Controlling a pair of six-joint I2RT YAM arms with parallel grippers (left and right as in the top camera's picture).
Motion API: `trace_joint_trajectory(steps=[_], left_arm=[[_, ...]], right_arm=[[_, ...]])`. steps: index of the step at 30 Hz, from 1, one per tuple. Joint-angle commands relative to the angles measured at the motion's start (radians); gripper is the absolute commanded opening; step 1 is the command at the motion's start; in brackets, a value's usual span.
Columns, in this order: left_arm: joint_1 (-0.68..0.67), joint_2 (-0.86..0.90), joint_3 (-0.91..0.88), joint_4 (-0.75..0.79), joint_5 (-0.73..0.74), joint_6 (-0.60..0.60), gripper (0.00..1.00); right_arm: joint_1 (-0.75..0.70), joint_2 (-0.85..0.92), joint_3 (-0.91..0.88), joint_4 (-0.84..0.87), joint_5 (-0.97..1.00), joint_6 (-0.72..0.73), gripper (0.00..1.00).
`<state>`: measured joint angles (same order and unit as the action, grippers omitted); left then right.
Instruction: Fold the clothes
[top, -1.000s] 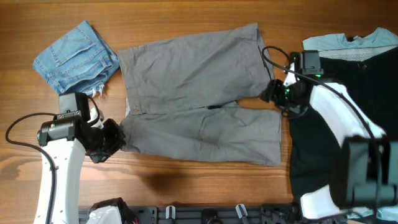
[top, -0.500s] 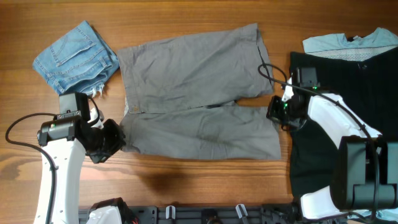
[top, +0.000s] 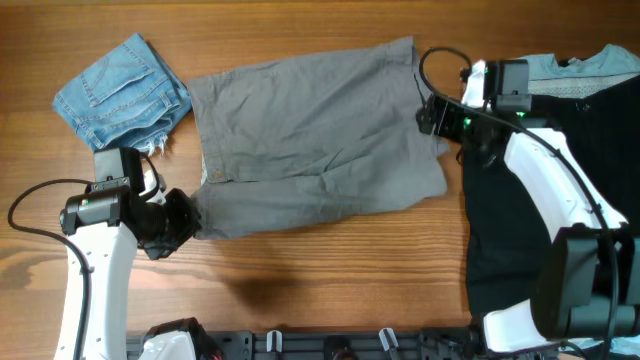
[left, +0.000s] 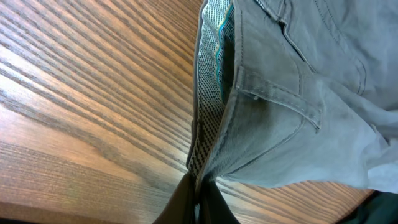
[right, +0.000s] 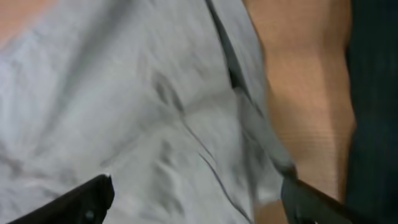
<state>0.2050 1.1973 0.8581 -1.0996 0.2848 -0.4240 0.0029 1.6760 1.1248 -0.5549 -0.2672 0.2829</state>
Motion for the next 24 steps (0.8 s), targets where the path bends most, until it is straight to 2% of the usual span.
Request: trace_joint_trajectory(steps=[1, 4, 6, 7, 8, 9, 10, 12, 13, 15, 17, 20, 22, 24], left_arm=[[0.006, -0.013, 0.021, 0.000, -0.013, -0.001, 0.04], [0.006, -0.013, 0.021, 0.000, -0.013, -0.002, 0.04], [0.006, -0.013, 0.021, 0.001, -0.013, -0.002, 0.04], [0.006, -0.013, 0.021, 0.001, -0.013, -0.002, 0.04], [0.006, -0.013, 0.021, 0.001, -0.013, -0.002, 0.04], [0.006, -0.013, 0.021, 0.002, -0.013, -0.002, 0.04], [0.006, -0.013, 0.021, 0.004, -0.013, -0.002, 0.04], [0.006, -0.013, 0.021, 0.005, -0.014, 0.000, 0.04], [0.006, -0.013, 0.021, 0.004, -0.014, 0.002, 0.04], [0.006, -0.013, 0.021, 0.002, -0.014, 0.002, 0.04], [0.006, -0.013, 0.021, -0.005, -0.018, 0.002, 0.04], [0.006, -0.013, 0.021, 0.001, -0.031, 0.002, 0.04], [0.006, -0.013, 0.021, 0.015, -0.032, 0.002, 0.04], [0.006, -0.013, 0.021, 0.032, -0.032, 0.002, 0.04]], right_arm=[[-0.010, 0.021, 0.003, -0.185, 0.138, 0.006, 0.91], [-0.009, 0.022, -0.058, -0.306, 0.141, 0.004, 0.91], [-0.009, 0.022, -0.128, -0.284, 0.132, 0.004, 0.91], [-0.009, 0.022, -0.162, -0.249, 0.115, 0.000, 0.87], [-0.009, 0.022, -0.201, -0.191, 0.058, -0.032, 0.79], [-0.009, 0.022, -0.228, -0.133, -0.012, -0.080, 0.58], [-0.009, 0.022, -0.242, -0.091, -0.073, -0.112, 0.32], [-0.009, 0.020, -0.237, -0.067, -0.143, -0.158, 0.09], [-0.009, 0.011, -0.223, -0.090, -0.174, -0.166, 0.04], [-0.009, -0.011, -0.184, -0.195, -0.243, -0.178, 0.04], [-0.009, -0.044, -0.082, -0.480, -0.314, -0.178, 0.04], [-0.009, -0.075, 0.056, -0.798, -0.318, -0.175, 0.04], [-0.009, -0.087, 0.101, -0.845, -0.357, -0.175, 0.04], [-0.009, -0.092, 0.109, -0.764, -0.450, -0.174, 0.04]])
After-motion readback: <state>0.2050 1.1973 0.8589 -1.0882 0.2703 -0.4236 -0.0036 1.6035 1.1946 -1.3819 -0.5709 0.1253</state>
